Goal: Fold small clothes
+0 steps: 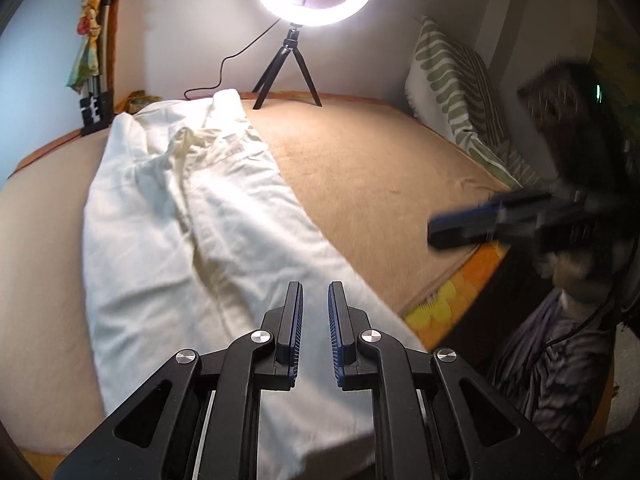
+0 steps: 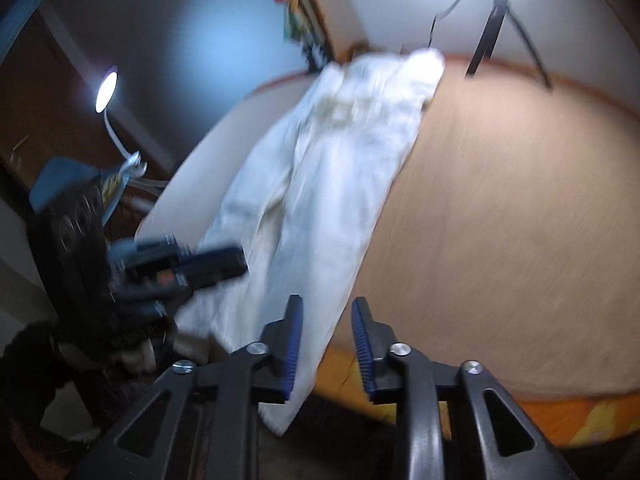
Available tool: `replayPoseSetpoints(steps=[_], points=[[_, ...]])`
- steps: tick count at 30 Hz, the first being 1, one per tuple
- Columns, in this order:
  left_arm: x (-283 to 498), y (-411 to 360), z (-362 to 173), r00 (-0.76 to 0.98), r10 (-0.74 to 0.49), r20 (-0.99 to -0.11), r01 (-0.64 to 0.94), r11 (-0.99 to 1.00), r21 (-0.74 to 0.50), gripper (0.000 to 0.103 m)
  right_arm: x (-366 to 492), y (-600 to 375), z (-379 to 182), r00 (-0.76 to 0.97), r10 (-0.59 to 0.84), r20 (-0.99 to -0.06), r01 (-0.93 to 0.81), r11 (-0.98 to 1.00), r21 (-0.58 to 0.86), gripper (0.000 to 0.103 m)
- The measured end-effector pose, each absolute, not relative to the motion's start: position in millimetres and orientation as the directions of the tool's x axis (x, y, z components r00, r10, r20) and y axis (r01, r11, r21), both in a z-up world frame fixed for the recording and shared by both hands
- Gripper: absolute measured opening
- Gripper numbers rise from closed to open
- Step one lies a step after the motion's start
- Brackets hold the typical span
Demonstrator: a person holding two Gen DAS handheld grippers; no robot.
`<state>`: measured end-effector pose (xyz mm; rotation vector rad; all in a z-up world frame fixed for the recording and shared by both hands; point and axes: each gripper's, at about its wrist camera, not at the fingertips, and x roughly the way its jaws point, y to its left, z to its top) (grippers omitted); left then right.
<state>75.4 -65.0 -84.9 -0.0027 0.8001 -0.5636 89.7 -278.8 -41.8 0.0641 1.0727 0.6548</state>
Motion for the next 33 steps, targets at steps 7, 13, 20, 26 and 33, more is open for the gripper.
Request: replayPoseSetpoints(steps=[7, 13, 20, 26, 33], points=[[90.1, -92.0, -109.8, 0.504, -0.463, -0.729, 0.508, 0.841, -0.184, 0.011, 173.2, -273.1, -11.1, 0.396, 0.486, -0.779, -0.464, 0.838, 0.286, 0.037], [85.4, -109.0, -126.7, 0.465, -0.468, -0.752, 0.550, 0.818, -0.168, 0.011, 266.5, -236.9, -8.1, 0.381, 0.436, -0.815, -0.461, 0.854, 0.242, 0.038], [88.7, -106.4, -129.5, 0.459, -0.512, -0.726, 0.539, 0.810, -0.230, 0.011, 389.5, -206.8, -33.3, 0.342, 0.353, -0.871, -0.402, 0.893, 0.203, 0.040], [95.5, -110.2, -129.3, 0.427, -0.538, -0.726, 0.535, 0.798, -0.277, 0.011, 457.1, -179.4, -73.4, 0.300, 0.228, -0.926, -0.332, 0.935, 0.122, 0.038], [96.2, -113.6, -129.5, 0.417, -0.552, -0.722, 0.550, 0.785, -0.283, 0.012, 486.8, -159.9, -100.3, 0.282, 0.100, -0.954, -0.312, 0.950, 0.007, 0.029]])
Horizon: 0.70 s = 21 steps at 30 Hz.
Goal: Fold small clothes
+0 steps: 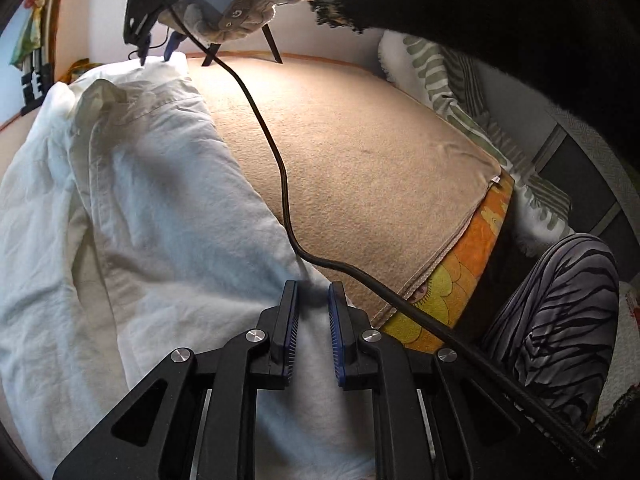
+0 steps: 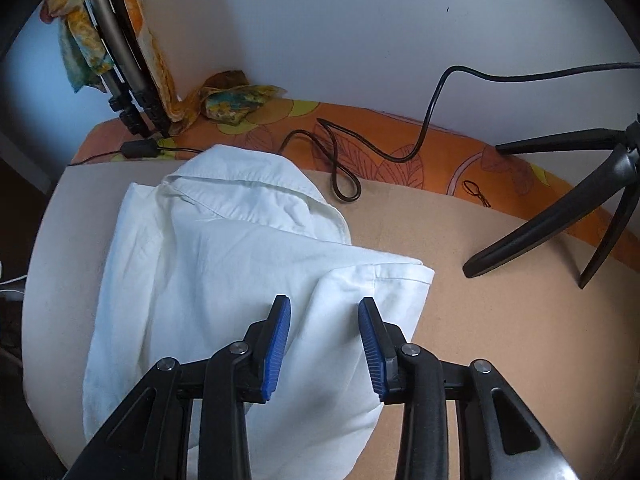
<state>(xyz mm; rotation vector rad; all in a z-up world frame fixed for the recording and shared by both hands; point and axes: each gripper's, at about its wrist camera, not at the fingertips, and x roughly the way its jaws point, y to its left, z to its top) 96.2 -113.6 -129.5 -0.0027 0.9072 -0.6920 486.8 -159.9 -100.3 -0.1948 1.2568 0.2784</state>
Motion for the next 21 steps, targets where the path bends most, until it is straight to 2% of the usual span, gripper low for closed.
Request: replayPoseSetpoints(steps=[2, 3, 4, 5, 10, 15, 21], points=[[95.1, -114.5, -129.8, 0.421, -0.552, -0.720, 0.551, 0.786, -0.281, 0.012, 490.5, -160.8, -109.3, 0.269, 0.066, -0.961, -0.307, 0.951, -0.020, 0.022], [94.6, -114.3, -129.8, 0.423, -0.552, -0.719, 0.551, 0.786, -0.279, 0.012, 491.7, -160.5, -113.1, 0.264, 0.064, -0.962, -0.305, 0.952, -0.021, 0.016], [94.7, -114.4, -129.8, 0.423, -0.552, -0.719, 0.552, 0.786, -0.279, 0.012, 491.6, -161.7, -116.4, 0.264, 0.061, -0.963, -0.305, 0.952, -0.023, 0.004], [94.9, -114.6, -129.7, 0.422, -0.553, -0.719, 0.552, 0.786, -0.281, 0.012, 490.9, -163.3, -118.0, 0.274, 0.060, -0.960, -0.301, 0.953, -0.027, 0.000], [95.1, -112.5, -130.4, 0.422, -0.556, -0.716, 0.547, 0.786, -0.287, 0.012, 483.0, -169.5, -107.9, 0.336, 0.082, -0.938, -0.284, 0.959, -0.018, 0.000], [94.9, -113.1, -131.0, 0.427, -0.557, -0.712, 0.546, 0.787, -0.287, 0.012, 478.7, -158.9, -76.9, 0.399, 0.170, -0.901, -0.334, 0.942, 0.030, 0.000], [95.7, -113.6, -130.3, 0.424, -0.558, -0.713, 0.553, 0.783, -0.284, 0.012, 488.5, -129.7, -115.8, 0.342, 0.177, -0.923, -0.401, 0.916, 0.027, 0.002]])
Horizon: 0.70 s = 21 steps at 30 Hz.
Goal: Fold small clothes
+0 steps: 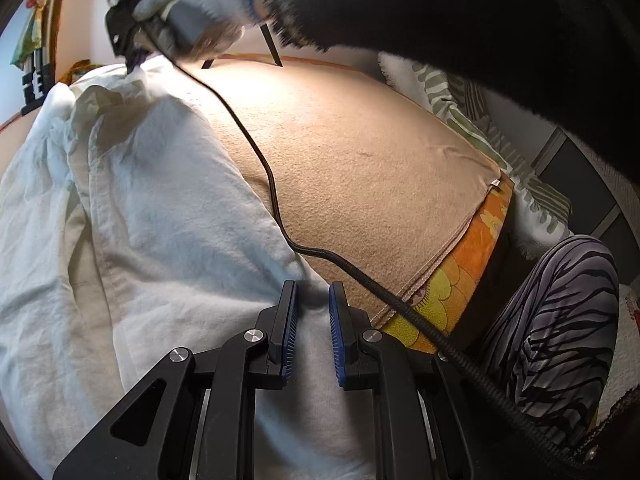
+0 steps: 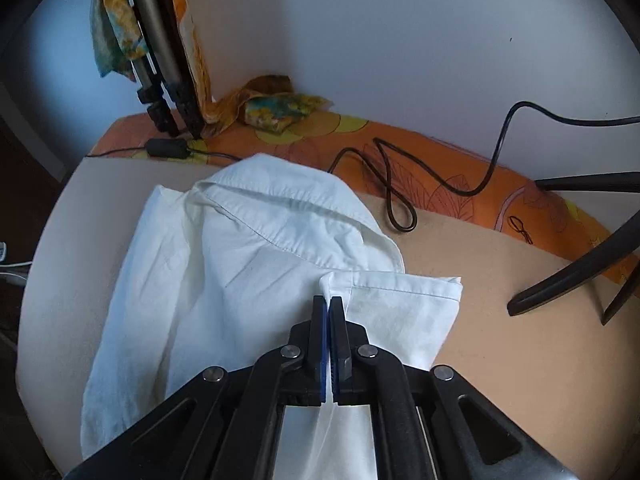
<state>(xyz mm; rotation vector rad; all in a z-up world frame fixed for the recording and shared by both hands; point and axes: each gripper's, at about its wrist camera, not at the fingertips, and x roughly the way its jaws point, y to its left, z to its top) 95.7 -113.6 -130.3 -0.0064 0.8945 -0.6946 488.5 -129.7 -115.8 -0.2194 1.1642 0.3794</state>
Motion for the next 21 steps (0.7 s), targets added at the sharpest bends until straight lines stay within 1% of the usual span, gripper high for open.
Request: replayPoseSetpoints(steps=[1, 2, 3, 4, 6, 8, 10, 13, 17, 21], points=[[95.5, -113.6, -130.2, 0.425, -0.557, -0.713, 0.554, 0.783, -0.282, 0.012, 489.8, -128.5, -118.6, 0.346, 0.171, -0.923, -0.405, 0.914, 0.018, 0.005], [95.7, -112.6, -129.9, 0.424, -0.558, -0.714, 0.555, 0.783, -0.282, 0.012, 490.5, -131.3, -117.1, 0.350, 0.187, -0.918, -0.401, 0.915, 0.034, 0.010], [96.1, -112.3, -129.4, 0.420, -0.559, -0.715, 0.553, 0.782, -0.287, 0.012, 489.8, -139.1, -109.1, 0.357, 0.241, -0.902, -0.395, 0.914, 0.088, 0.018], [96.3, -111.9, -129.1, 0.416, -0.561, -0.715, 0.552, 0.781, -0.292, 0.012, 485.7, -151.4, -96.8, 0.384, 0.303, -0.872, -0.383, 0.912, 0.148, 0.021], [96.1, -111.8, -128.9, 0.412, -0.563, -0.716, 0.552, 0.780, -0.296, 0.012, 474.1, -177.6, -69.9, 0.446, 0.388, -0.807, -0.364, 0.902, 0.232, 0.021], [95.7, -111.6, -128.5, 0.407, -0.566, -0.717, 0.549, 0.779, -0.303, 0.012, 457.5, -199.1, -53.5, 0.484, 0.399, -0.779, -0.354, 0.903, 0.243, 0.021], [94.3, -112.2, -128.4, 0.406, -0.568, -0.716, 0.550, 0.777, -0.305, 0.012, 437.7, -211.9, -53.7, 0.464, 0.410, -0.786, -0.374, 0.894, 0.246, 0.015], [91.4, -114.8, -128.6, 0.413, -0.565, -0.714, 0.553, 0.779, -0.297, 0.012, 413.4, -212.7, -70.3, 0.405, 0.404, -0.820, -0.411, 0.882, 0.231, 0.013], [88.4, -118.3, -128.5, 0.420, -0.562, -0.713, 0.562, 0.778, -0.281, 0.017, 400.9, -192.2, -98.3, 0.354, 0.381, -0.854, -0.462, 0.865, 0.194, 0.013], [83.3, -124.3, -128.6, 0.429, -0.554, -0.713, 0.581, 0.774, -0.253, 0.022, 405.8, -165.5, -111.9, 0.357, 0.332, -0.873, -0.493, 0.861, 0.125, 0.013]])
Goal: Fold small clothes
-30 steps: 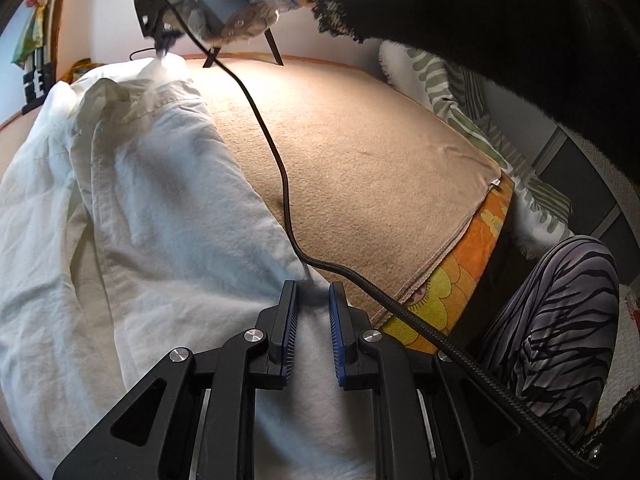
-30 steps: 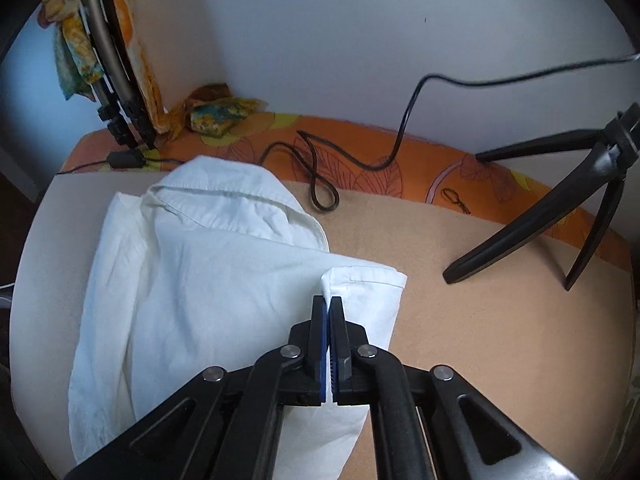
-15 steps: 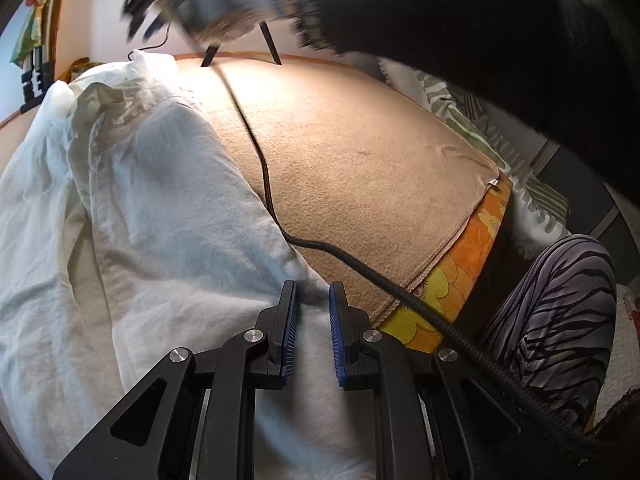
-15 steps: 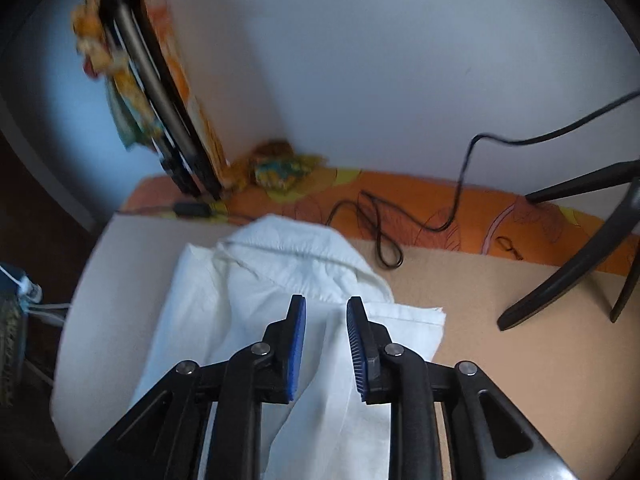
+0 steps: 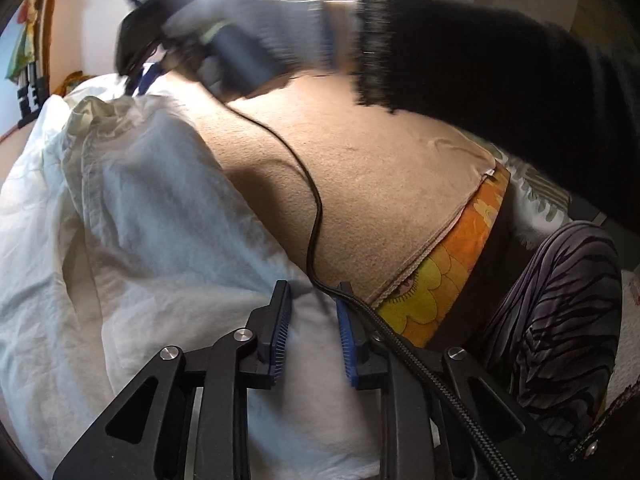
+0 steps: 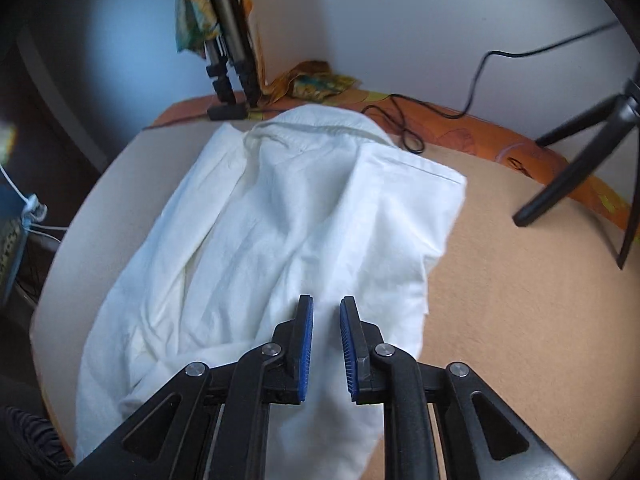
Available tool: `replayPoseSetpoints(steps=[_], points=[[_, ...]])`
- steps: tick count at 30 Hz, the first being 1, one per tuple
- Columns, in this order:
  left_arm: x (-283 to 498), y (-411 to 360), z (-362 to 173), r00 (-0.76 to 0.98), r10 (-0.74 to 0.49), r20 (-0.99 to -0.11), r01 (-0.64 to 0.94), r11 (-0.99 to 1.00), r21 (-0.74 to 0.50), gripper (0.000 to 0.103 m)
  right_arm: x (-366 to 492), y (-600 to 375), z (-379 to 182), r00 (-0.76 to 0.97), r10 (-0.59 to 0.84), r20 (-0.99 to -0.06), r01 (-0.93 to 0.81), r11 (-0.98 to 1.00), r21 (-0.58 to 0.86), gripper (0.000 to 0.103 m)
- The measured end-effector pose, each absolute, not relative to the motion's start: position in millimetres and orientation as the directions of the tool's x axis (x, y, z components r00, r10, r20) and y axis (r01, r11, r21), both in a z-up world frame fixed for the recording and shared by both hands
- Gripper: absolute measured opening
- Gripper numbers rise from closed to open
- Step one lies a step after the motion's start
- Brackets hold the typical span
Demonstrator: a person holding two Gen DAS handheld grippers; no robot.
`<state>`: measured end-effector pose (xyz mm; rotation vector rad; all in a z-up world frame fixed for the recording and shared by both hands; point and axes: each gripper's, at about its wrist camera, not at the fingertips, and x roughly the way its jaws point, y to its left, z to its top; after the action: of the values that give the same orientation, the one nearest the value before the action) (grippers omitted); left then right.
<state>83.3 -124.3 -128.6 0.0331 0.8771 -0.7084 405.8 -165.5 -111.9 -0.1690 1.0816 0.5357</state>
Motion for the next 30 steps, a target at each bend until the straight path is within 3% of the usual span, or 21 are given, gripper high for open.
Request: replayPoseSetpoints(steps=[5, 9, 15, 23, 25, 28, 30], points=[[79.0, -124.9, -126.6, 0.405, -0.569, -0.716, 0.597, 0.758, -0.264, 0.022, 417.8, -150.2, -119.2, 0.381, 0.262, -0.887, -0.473, 0.879, 0.056, 0.013], [72.9, -120.0, -120.4, 0.362, -0.601, -0.712, 0.601, 0.735, -0.315, 0.022, 400.6, -167.5, -88.5, 0.406, 0.319, -0.856, -0.428, 0.894, 0.131, 0.024], [48.4, -87.9, -95.6, 0.383, -0.651, -0.656, 0.595, 0.717, -0.364, 0.025, 321.6, -213.7, -39.5, 0.433, 0.414, -0.801, -0.413, 0.881, 0.233, 0.027], [51.5, -2.3, -74.4, 0.558, -0.568, -0.605, 0.474, 0.817, -0.330, 0.025, 187.5, -251.4, -30.5, 0.407, 0.474, -0.781, -0.503, 0.830, 0.242, 0.028], [53.6, 8.9, -73.9, 0.539, -0.560, -0.629, 0.488, 0.816, -0.309, 0.026, 163.3, -254.3, -32.3, 0.402, 0.486, -0.776, -0.515, 0.821, 0.247, 0.028], [49.5, 25.5, -70.2, 0.565, -0.523, -0.638, 0.504, 0.831, -0.234, 0.035, 140.3, -261.8, -31.5, 0.403, 0.506, -0.763, -0.514, 0.815, 0.268, 0.030], [49.2, 24.6, -71.3, 0.488, -0.580, -0.652, 0.586, 0.772, -0.248, 0.035, 132.1, -262.5, -35.2, 0.414, 0.493, -0.765, -0.512, 0.821, 0.252, 0.031]])
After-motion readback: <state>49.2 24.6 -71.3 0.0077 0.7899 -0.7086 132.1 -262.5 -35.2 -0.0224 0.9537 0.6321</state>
